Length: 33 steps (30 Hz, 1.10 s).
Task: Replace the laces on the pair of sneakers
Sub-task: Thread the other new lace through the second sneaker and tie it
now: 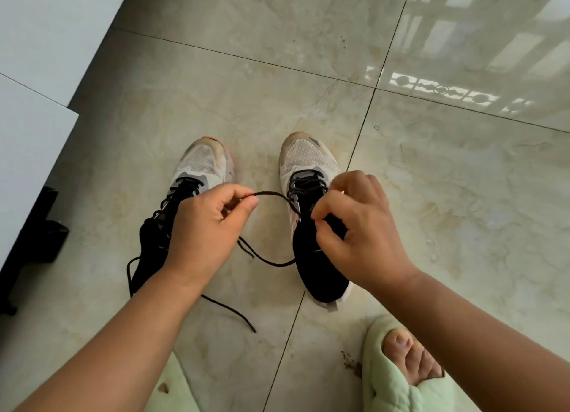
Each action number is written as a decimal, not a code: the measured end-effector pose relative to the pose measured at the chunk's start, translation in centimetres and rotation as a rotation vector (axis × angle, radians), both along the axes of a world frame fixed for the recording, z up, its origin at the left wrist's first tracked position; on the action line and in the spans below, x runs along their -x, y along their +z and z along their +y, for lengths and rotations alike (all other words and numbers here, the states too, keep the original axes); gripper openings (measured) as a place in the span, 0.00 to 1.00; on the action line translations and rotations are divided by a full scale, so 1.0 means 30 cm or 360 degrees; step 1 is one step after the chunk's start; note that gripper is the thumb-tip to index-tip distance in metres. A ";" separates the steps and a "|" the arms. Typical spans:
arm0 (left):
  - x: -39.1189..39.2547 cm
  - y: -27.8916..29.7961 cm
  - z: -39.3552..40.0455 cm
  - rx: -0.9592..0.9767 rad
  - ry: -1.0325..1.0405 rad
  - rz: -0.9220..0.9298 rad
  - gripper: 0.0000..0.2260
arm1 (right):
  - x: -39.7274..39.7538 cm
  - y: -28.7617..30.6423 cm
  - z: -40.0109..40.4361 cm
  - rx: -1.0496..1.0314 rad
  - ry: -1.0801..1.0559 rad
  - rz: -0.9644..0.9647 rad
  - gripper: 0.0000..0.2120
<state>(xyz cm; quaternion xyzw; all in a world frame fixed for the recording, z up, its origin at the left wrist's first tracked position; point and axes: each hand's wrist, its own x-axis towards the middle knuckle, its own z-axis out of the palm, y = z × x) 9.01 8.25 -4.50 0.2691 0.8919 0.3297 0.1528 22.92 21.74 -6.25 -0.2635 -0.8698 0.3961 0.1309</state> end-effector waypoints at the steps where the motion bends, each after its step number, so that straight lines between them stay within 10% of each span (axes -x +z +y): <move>1: -0.004 0.002 0.008 -0.0001 0.0001 0.0057 0.07 | 0.002 0.000 0.002 -0.0104 0.0111 -0.0062 0.07; 6: -0.054 -0.008 0.011 0.0042 -0.0136 0.0215 0.11 | -0.011 -0.032 0.023 -0.0375 0.0416 -0.0431 0.09; 20: -0.061 -0.081 0.067 0.0459 -0.0378 0.0156 0.06 | 0.004 -0.042 0.037 0.0112 0.0210 -0.0095 0.02; 33: -0.133 -0.028 0.029 0.0145 -0.0322 -0.0447 0.07 | 0.011 -0.031 0.036 0.0305 0.0013 0.0005 0.06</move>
